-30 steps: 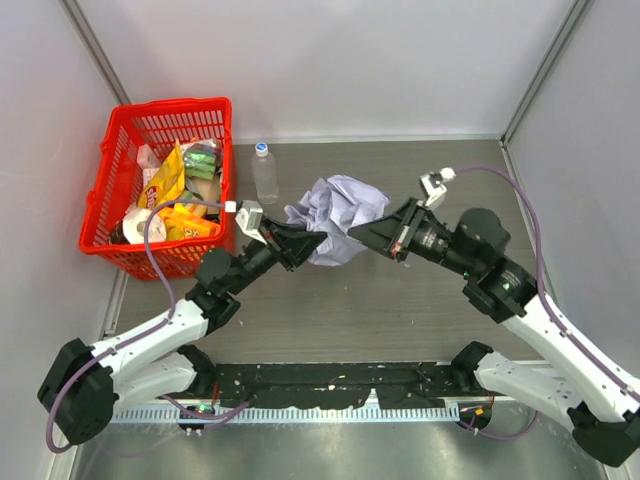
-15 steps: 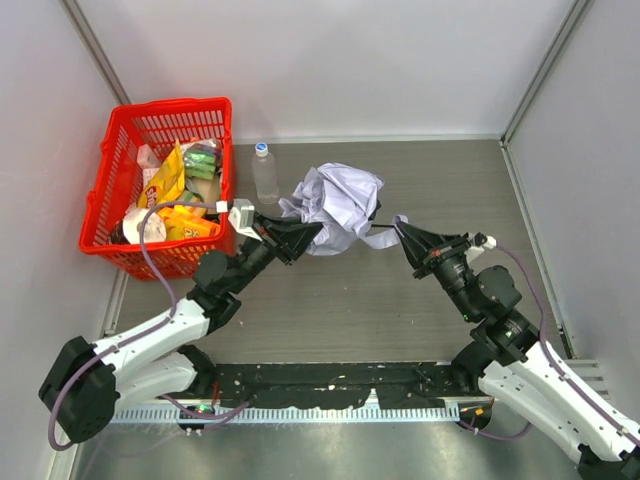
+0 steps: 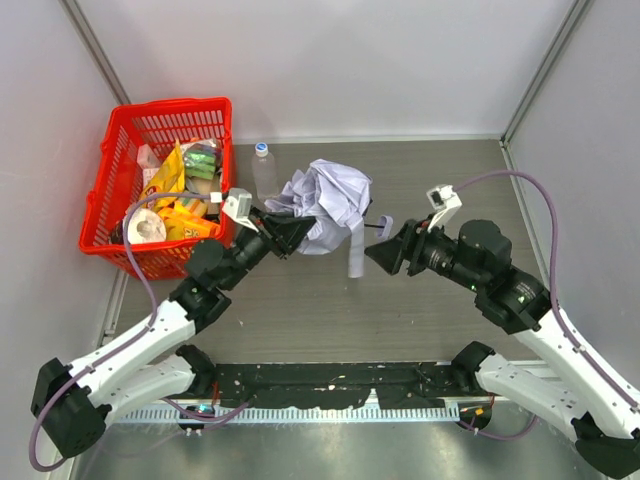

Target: Put away the umbrella

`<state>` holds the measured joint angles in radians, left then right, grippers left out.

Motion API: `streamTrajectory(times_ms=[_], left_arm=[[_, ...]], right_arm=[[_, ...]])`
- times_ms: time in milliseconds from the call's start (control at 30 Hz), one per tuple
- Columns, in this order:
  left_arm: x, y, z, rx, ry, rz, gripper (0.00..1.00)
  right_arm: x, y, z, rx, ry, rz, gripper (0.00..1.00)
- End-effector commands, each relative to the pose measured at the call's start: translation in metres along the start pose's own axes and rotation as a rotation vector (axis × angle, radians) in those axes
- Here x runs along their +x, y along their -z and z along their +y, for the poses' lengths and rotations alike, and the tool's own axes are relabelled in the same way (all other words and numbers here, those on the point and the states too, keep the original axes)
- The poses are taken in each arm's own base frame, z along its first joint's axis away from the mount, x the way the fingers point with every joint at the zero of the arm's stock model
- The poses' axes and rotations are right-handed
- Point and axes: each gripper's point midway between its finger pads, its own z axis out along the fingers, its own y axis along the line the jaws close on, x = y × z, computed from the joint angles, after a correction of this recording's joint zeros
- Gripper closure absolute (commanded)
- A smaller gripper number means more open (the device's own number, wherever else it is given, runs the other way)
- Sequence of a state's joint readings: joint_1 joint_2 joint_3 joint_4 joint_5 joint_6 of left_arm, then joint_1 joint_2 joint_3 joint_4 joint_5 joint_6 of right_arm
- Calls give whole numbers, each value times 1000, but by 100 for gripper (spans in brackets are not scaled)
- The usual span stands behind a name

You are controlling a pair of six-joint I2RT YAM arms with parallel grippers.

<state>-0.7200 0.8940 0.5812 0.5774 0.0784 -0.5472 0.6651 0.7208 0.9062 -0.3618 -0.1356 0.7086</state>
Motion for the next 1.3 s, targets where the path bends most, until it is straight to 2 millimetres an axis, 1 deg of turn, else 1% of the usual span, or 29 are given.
streamTrajectory(times_ms=[0, 33, 100, 133, 167, 233, 267, 300, 333, 367, 400, 433, 467, 500, 533, 567, 600, 633, 667, 700, 767, 900, 933, 1000, 1100, 1167, 1200, 1233, 1267], left_arm=[[-40, -7, -1, -85, -22, -47, 100], [-40, -8, -1, -93, -26, -40, 100], [-42, -9, -1, -100, -31, -36, 100], [-43, -9, 0, -102, -36, -37, 100], [-43, -9, 2, -115, -34, -34, 100], [-45, -10, 8, -160, -33, -23, 100], [-44, -10, 12, -186, -35, -13, 100], [-46, -10, 15, -208, -38, -13, 100], [-48, -9, 20, -242, -33, -16, 100], [-49, -9, 27, -283, -28, -18, 100], [-51, -9, 31, -312, -23, -23, 100], [-51, -9, 35, -339, -27, -18, 100], [-51, -10, 39, -363, -27, -16, 100], [-50, -9, 44, -392, -29, -7, 100], [-50, -11, 46, -403, -33, -6, 100], [-51, -11, 47, -412, -33, -9, 100], [-50, -12, 47, -412, -30, -10, 100], [-53, -12, 47, -415, -32, -16, 100], [-55, -11, 48, -421, -32, -23, 100], [-56, -11, 49, -426, -34, -24, 100], [-59, -11, 48, -426, -44, -26, 100], [-64, -7, 44, -417, -47, -40, 100], [-65, -6, 43, -416, -45, -41, 100], [-68, -5, 42, -412, -41, -47, 100], [-72, -4, 38, -404, -34, -58, 100], [-74, -5, 37, -400, -35, -59, 100], [-75, -5, 35, -396, -32, -61, 100], [-77, -5, 34, -390, -27, -63, 100], [-77, -6, 32, -384, -25, -64, 100]], right_arm=[[9, 24, -15, -48, 653, 145, 32], [0, 22, -12, -62, 730, 120, 31], [-17, 14, 0, -94, 797, 51, 28], [-19, 9, 8, -134, 816, 50, 27], [-26, -1, 14, -146, 816, 25, 27], [-38, -13, 27, -170, 804, -12, 26], [-52, -18, 28, -129, 783, -71, 24], [-55, -24, 28, -103, 773, -95, 24], [-66, -28, 25, -39, 757, -148, 26], [-64, -35, 26, 13, 742, -169, 28], [-80, -33, 17, 149, 735, -250, 28], [-59, -40, 32, 124, 765, -227, 28], [-78, -34, 23, 276, 745, -325, 28], [-65, -41, 32, 294, 757, -317, 27], [-64, -44, 28, 348, 798, -309, 27], [-49, -55, 32, 352, 830, -278, 27], [-53, -54, 27, 432, 830, -315, 27], [-45, -60, 19, 491, 859, -298, 27], [-49, -62, 21, 510, 850, -333, 27], [-47, -64, 15, 563, 861, -334, 27], [-46, -68, 11, 601, 883, -335, 27], [-36, -85, 7, 599, 954, -319, 27], [-33, -89, 0, 612, 969, -308, 28], [-31, -96, -10, 626, 969, -299, 28], [-23, -105, -12, 562, 912, -298, 29], [-18, -106, -16, 554, 894, -305, 28], [-16, -108, -24, 578, 899, -300, 27], [-17, -110, -27, 587, 894, -311, 27], [-13, -112, -30, 584, 901, -304, 27]])
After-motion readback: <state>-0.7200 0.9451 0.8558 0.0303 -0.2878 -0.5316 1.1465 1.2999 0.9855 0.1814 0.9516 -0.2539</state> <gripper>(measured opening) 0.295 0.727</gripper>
